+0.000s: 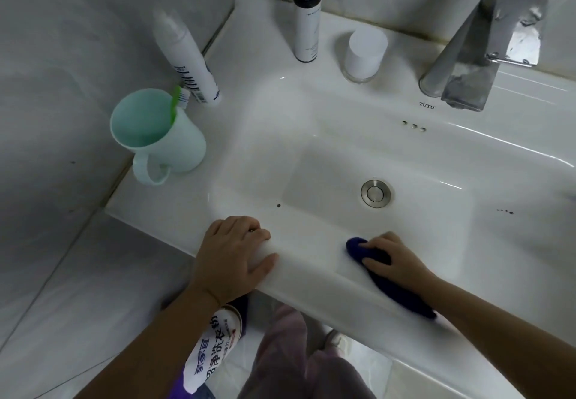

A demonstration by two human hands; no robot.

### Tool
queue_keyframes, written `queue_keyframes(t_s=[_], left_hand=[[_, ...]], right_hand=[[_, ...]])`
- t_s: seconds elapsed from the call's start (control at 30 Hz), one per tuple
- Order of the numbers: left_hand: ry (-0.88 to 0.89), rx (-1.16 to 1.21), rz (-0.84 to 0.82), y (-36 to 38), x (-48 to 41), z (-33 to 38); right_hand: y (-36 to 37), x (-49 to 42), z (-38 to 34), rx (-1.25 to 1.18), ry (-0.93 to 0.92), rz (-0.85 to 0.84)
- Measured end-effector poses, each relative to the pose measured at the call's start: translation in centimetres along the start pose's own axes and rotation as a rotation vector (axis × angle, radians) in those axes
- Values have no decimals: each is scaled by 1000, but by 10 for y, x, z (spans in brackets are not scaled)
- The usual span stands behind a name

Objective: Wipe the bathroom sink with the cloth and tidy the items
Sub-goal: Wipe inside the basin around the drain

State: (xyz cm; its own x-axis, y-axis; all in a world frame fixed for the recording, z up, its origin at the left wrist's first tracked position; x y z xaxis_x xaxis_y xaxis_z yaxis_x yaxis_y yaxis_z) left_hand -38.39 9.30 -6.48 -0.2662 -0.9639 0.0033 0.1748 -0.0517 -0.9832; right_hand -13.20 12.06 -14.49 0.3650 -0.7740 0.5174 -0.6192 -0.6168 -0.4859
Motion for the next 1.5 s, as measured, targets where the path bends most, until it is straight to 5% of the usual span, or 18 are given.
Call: queue_keyframes(t_s=[0.23, 0.47, 0.67, 0.83, 1.03, 1.23, 1.4, 1.5], left_hand=[[-23, 6, -26, 0, 1, 0], [-19, 18, -8, -3, 1, 1], [-53, 26, -1, -2, 2, 0], [-113, 96, 74, -13, 8, -6], [-289, -1, 98, -9, 27, -52], [-375, 72, 125, -1, 28, -61], [-372, 107, 134, 0, 28, -61], [-376, 95, 131, 2, 27, -62]], right_hand=[[47, -31, -86, -108, -149, -162], [-17, 11, 27, 68, 138, 123], [38, -21, -68, -52, -67, -106], [15, 11, -34, -12, -35, -53], [48, -101, -82, 49, -143, 107], [83, -90, -129, -72, -336, -247], [43, -94, -81, 117, -154, 121], [81, -114, -137, 4, -276, -68]])
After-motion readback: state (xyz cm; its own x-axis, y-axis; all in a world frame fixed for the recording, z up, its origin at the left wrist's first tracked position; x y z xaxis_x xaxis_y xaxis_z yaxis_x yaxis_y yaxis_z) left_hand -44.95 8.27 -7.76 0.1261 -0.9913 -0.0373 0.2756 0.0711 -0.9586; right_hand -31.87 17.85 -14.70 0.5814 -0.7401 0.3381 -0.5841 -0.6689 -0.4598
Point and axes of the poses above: each hand's wrist, its own x-axis away from the middle knuckle, its own y-axis out of the palm, z = x × y, the point moved 7 cm from there along -x, towards the middle knuckle, and after that the axes turned 3 degrees about -x, right-handed, at the moved point
